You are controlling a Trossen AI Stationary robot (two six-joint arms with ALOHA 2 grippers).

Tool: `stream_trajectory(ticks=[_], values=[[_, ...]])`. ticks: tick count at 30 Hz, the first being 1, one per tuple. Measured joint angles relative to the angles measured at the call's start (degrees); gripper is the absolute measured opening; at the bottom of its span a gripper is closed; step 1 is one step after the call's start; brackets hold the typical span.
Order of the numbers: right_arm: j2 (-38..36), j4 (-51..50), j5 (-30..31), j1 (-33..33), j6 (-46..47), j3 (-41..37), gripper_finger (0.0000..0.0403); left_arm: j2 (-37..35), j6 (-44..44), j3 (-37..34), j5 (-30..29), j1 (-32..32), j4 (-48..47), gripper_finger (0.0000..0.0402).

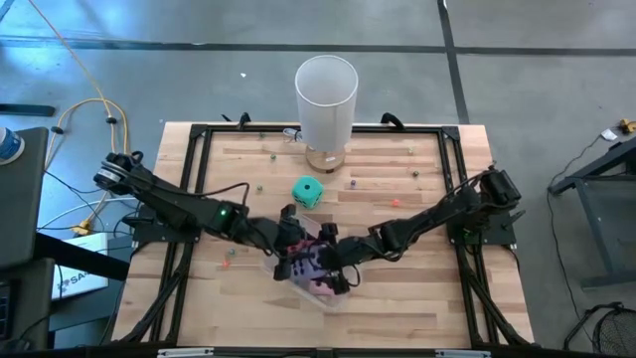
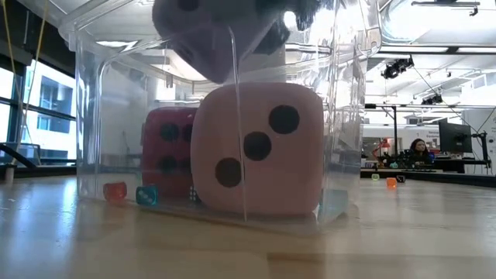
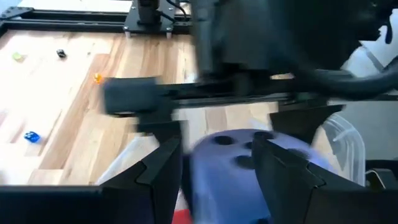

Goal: Pick & Place Dice
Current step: Put the big purple dice into the transparent bin

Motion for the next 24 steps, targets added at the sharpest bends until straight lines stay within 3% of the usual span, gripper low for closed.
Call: stream_trajectory(ticks=[11,18,24], values=[[-0.02,0.06,0.98,-1.09,2.16,0.09,0.0387,0.08,5.98,-0.02,0.98,-0.56,1.04,0.0186],[0.15,-1.5,0.71,-1.13,1.64,-0.09,0.0387,3.21,2.95,0.19,1.41,1.18,-0.66,0.0186],[0.15,-3.3,0.13,-0.99,1.41,-0.11,0.0387,4.51,0.53,0.22,5.93,1.58,-3.18,0.0186]])
